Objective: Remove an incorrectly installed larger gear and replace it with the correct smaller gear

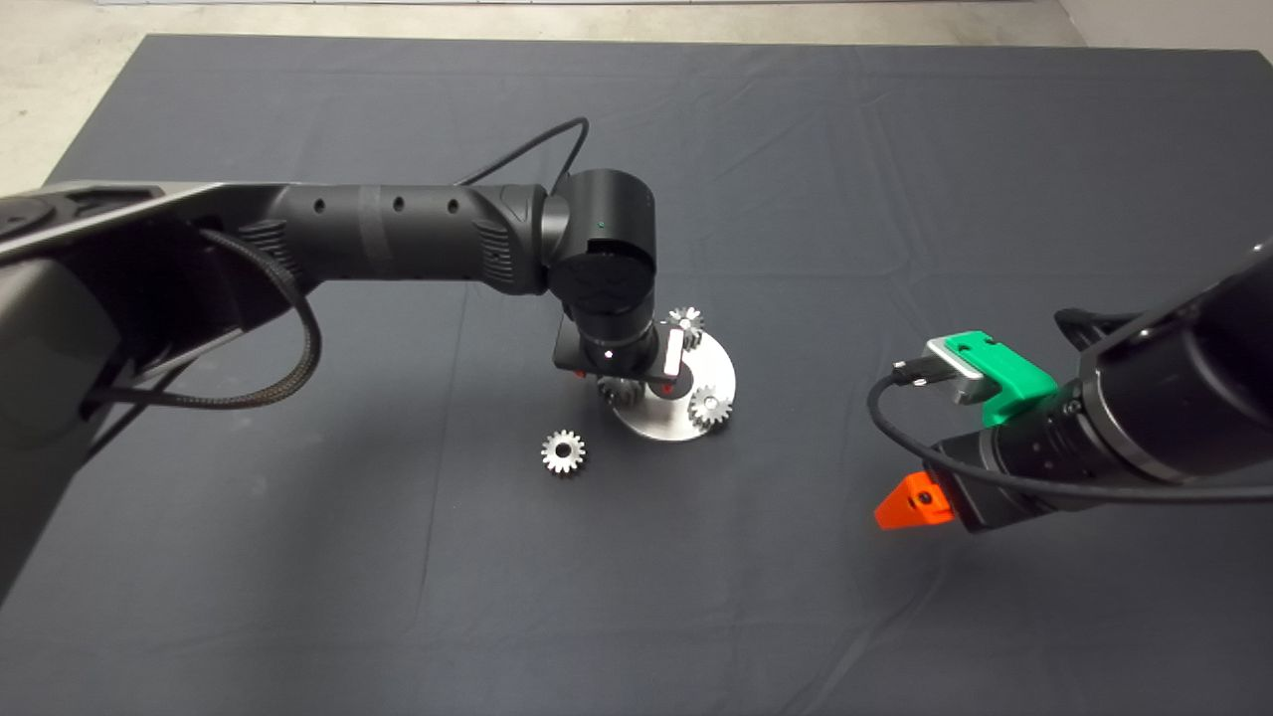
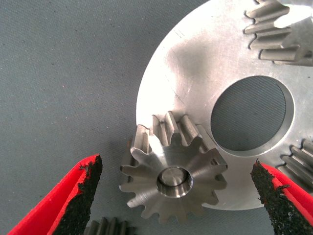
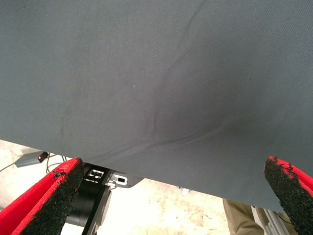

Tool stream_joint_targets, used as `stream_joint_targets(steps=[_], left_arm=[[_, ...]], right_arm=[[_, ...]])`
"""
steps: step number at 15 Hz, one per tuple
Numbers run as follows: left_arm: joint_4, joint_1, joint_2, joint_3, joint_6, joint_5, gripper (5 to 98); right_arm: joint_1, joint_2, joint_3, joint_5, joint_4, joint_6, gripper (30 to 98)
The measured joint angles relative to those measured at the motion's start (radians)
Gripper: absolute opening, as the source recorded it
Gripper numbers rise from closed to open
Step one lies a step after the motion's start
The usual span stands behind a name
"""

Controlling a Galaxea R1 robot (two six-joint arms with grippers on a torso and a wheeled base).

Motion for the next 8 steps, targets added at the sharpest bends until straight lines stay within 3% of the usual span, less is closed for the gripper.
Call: stream_joint_targets(steps=[8], left_arm=[[0.007,0.000,0.000,0.009,-0.002,0.000,78.0]], right_arm=[[0.000,0.000,0.000,0.000,0.000,0.000,97.7]])
